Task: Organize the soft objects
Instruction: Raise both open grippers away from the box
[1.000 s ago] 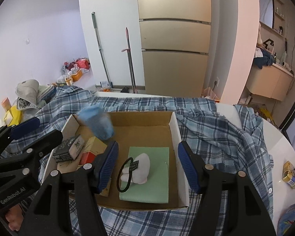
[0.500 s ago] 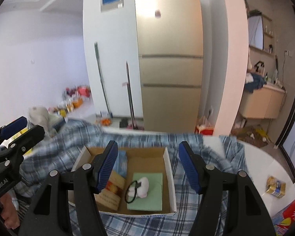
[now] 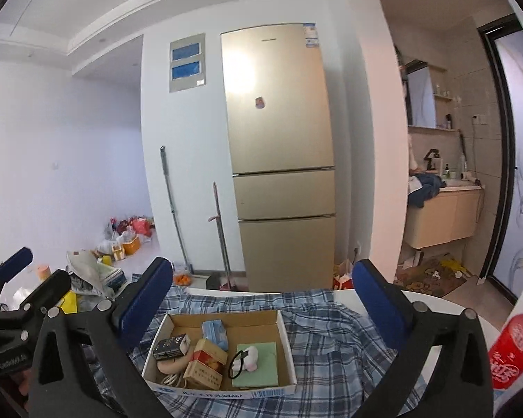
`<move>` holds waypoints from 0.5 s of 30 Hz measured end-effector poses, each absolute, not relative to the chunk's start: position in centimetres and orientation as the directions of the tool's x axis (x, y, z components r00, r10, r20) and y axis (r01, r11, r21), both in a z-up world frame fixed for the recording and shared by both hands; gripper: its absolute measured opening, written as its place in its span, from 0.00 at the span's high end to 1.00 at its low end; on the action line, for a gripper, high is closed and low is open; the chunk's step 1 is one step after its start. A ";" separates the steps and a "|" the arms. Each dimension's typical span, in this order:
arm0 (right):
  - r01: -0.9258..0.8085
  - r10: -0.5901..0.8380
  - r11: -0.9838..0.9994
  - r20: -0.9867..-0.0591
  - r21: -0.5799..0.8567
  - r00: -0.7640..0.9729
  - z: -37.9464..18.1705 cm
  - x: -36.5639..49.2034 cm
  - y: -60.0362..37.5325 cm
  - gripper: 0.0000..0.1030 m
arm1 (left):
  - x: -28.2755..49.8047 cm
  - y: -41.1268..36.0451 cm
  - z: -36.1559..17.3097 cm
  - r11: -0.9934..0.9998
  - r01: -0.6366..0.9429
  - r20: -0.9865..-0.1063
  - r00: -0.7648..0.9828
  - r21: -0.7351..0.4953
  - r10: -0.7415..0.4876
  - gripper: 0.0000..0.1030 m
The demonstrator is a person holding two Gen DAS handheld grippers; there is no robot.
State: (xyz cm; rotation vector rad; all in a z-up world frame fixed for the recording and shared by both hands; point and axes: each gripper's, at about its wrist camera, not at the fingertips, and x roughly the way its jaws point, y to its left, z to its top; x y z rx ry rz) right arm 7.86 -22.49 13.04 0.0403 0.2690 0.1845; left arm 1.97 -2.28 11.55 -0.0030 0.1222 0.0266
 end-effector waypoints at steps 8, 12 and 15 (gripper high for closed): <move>-0.169 0.163 0.985 -0.163 -0.024 0.973 13.9 3.7 -21.9 0.00 | -1.4 -2.2 11.9 1.000 -0.005 -0.051 0.999 0.011 0.006 0.00; -0.190 0.185 0.981 -0.139 -0.026 0.973 13.1 2.2 -21.7 0.00 | -3.3 -1.6 11.0 1.000 -0.008 -0.011 1.000 -0.023 0.008 0.00; -0.186 0.180 0.982 -0.124 -0.032 0.976 11.8 1.2 -21.7 0.00 | -4.1 -1.6 10.2 1.000 -0.005 0.004 1.000 0.002 0.005 0.00</move>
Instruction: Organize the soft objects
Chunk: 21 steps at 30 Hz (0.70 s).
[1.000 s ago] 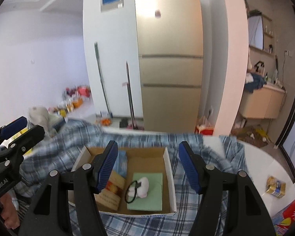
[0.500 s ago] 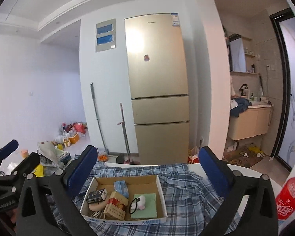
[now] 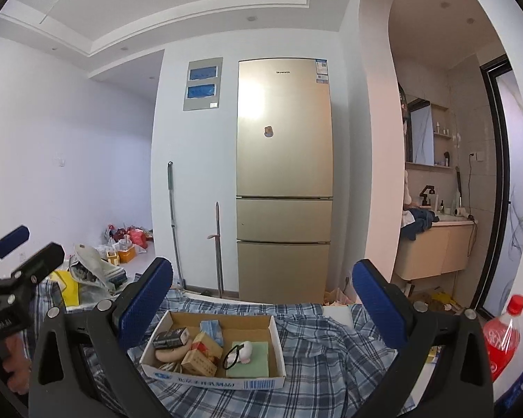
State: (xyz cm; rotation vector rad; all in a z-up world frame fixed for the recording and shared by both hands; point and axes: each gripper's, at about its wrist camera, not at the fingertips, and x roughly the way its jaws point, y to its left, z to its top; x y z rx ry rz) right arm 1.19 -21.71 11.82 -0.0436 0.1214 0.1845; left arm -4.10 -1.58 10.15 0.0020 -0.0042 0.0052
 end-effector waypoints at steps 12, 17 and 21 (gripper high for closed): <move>-0.115 0.108 0.990 -0.091 -0.081 0.990 6.9 0.2 -21.8 0.00 | -4.0 -2.1 3.9 0.999 -0.018 -0.033 0.999 0.045 0.020 0.00; -0.111 0.104 0.991 -0.090 -0.070 0.990 3.9 0.1 -22.4 0.00 | -3.3 -2.4 1.7 0.997 -0.038 -0.040 0.998 0.063 0.040 0.00; -0.106 0.100 0.993 -0.096 -0.057 0.990 2.6 -0.1 -22.8 0.00 | -2.6 -2.5 0.7 0.996 -0.048 -0.058 0.997 0.078 0.053 0.00</move>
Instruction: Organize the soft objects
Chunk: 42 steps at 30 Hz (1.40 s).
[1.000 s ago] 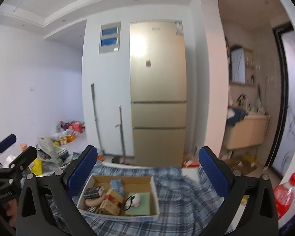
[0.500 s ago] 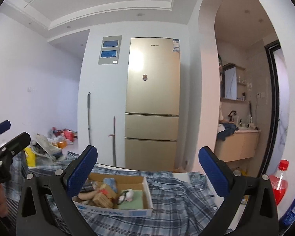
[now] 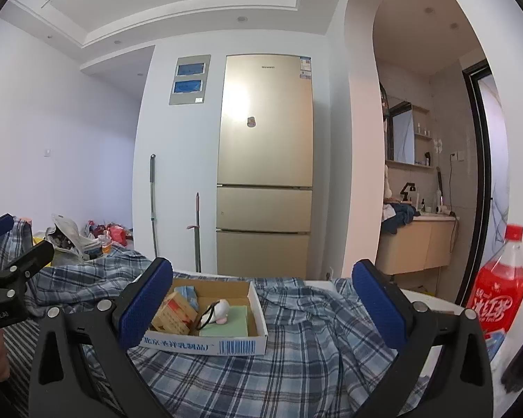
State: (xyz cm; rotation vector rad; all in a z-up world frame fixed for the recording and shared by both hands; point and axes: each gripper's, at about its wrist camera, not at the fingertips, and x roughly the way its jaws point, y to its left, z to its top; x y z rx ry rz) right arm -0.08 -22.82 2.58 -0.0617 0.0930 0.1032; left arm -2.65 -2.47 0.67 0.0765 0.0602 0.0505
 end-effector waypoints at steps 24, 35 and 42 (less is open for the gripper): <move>-0.096 0.093 0.995 -0.101 -0.035 0.991 2.3 -0.1 -23.4 0.00 | -3.2 -2.5 0.2 0.996 -0.046 -0.034 0.998 0.076 0.048 0.00; -0.108 0.104 0.993 -0.082 -0.054 0.991 2.5 -0.6 -22.9 0.00 | -1.9 -1.5 0.0 1.000 -0.021 -0.106 0.994 0.022 0.023 0.00; -0.111 0.107 0.992 -0.072 -0.053 0.992 2.6 -0.8 -22.9 0.00 | -1.9 -1.3 -0.1 1.000 -0.017 -0.109 0.994 0.014 0.018 0.00</move>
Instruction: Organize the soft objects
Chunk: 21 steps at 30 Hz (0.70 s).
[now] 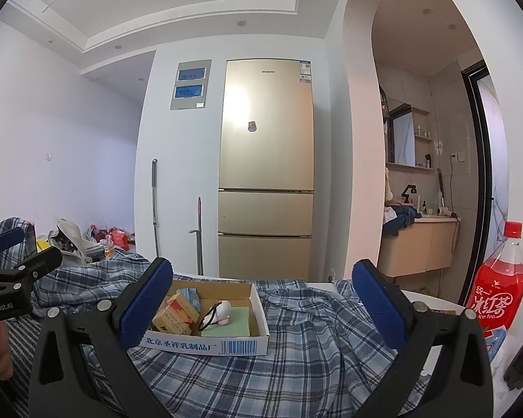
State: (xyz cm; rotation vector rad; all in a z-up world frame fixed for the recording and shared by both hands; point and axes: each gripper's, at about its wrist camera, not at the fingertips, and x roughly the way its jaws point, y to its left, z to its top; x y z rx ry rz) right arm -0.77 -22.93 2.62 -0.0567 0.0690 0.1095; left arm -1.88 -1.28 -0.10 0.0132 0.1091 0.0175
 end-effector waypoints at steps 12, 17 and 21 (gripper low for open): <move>-0.112 0.108 0.992 -0.072 -0.053 0.992 2.6 -0.8 -23.0 0.00 | -2.2 -1.1 0.0 0.999 -0.043 -0.093 0.995 0.008 0.043 0.00; -0.110 0.106 0.993 -0.069 -0.051 0.992 2.7 -0.8 -23.0 0.00 | -2.5 -1.4 0.0 0.999 -0.032 -0.080 0.996 0.022 0.034 0.00; -0.111 0.107 0.993 -0.069 -0.052 0.992 2.6 -0.8 -23.0 0.00 | -2.7 -1.7 0.0 0.999 -0.028 -0.072 0.997 0.035 0.030 0.00</move>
